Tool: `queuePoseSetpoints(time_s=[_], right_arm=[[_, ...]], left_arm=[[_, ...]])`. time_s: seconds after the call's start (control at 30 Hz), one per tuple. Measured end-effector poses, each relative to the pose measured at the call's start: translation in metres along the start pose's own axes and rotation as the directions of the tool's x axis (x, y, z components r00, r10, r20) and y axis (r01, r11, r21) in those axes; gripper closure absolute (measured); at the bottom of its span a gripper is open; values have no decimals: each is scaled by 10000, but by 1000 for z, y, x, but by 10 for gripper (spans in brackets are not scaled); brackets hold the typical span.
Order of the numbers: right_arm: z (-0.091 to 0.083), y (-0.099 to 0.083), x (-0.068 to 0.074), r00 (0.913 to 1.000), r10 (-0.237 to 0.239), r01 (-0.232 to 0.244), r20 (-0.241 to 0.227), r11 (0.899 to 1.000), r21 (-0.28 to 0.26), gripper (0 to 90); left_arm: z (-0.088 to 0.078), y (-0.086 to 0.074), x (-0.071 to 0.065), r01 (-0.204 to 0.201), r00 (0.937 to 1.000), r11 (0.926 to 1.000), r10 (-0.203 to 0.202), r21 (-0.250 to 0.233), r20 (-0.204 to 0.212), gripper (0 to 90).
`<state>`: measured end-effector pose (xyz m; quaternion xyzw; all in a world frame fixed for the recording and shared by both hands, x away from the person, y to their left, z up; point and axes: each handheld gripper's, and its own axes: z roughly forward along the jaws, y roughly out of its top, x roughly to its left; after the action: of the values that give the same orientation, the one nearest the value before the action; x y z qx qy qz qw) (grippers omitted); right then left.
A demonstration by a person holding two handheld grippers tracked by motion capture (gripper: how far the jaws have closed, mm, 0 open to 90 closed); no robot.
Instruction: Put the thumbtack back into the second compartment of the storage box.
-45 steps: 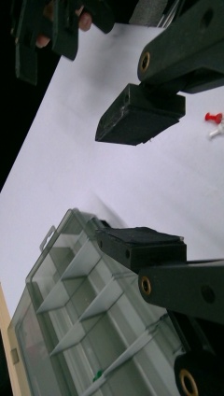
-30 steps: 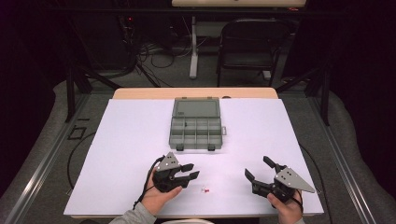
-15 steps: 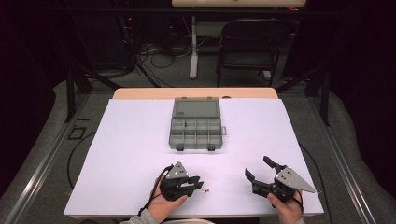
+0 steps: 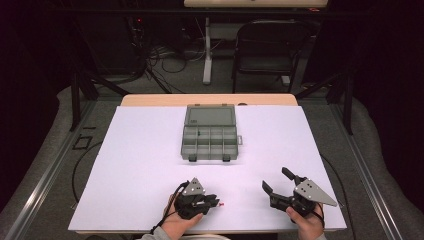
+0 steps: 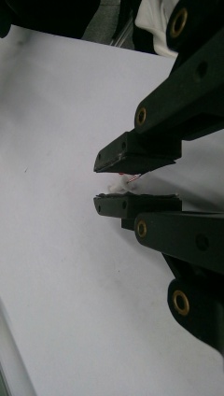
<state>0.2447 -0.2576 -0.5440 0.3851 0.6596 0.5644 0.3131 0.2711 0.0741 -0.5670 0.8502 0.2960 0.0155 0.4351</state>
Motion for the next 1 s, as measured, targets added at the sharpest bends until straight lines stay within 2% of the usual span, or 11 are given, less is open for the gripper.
queuePoseSetpoints(time_s=[0.3, 0.83, 0.9, 0.93, 1.0], right_arm=[[0, 0, 0, 10000, -10, 10, -16, 10000, 54, 169], [0, 1, 1, 9999, -100, 100, -104, 9999, 13, 169], [0, 1, 1, 9999, -103, 103, -114, 9999, -1, 169], [0, 1, 1, 9999, -105, 105, -123, 9999, 1, 169], [0, 1, 1, 9998, -120, 120, -139, 9999, 35, 169]], left_arm=[[1, 0, 1, 147, 9999, 9999, -147, 65, -17, 813], [2, 0, -1, -74, 9997, 9997, 79, 228, -239, 842], [1, 0, -1, -102, 9996, 9996, 109, 265, -255, 850], [1, 0, 0, -45, 9997, 9996, 51, 279, -241, 897], [1, 0, 0, -27, 9997, 9996, 34, 297, -237, 896]])
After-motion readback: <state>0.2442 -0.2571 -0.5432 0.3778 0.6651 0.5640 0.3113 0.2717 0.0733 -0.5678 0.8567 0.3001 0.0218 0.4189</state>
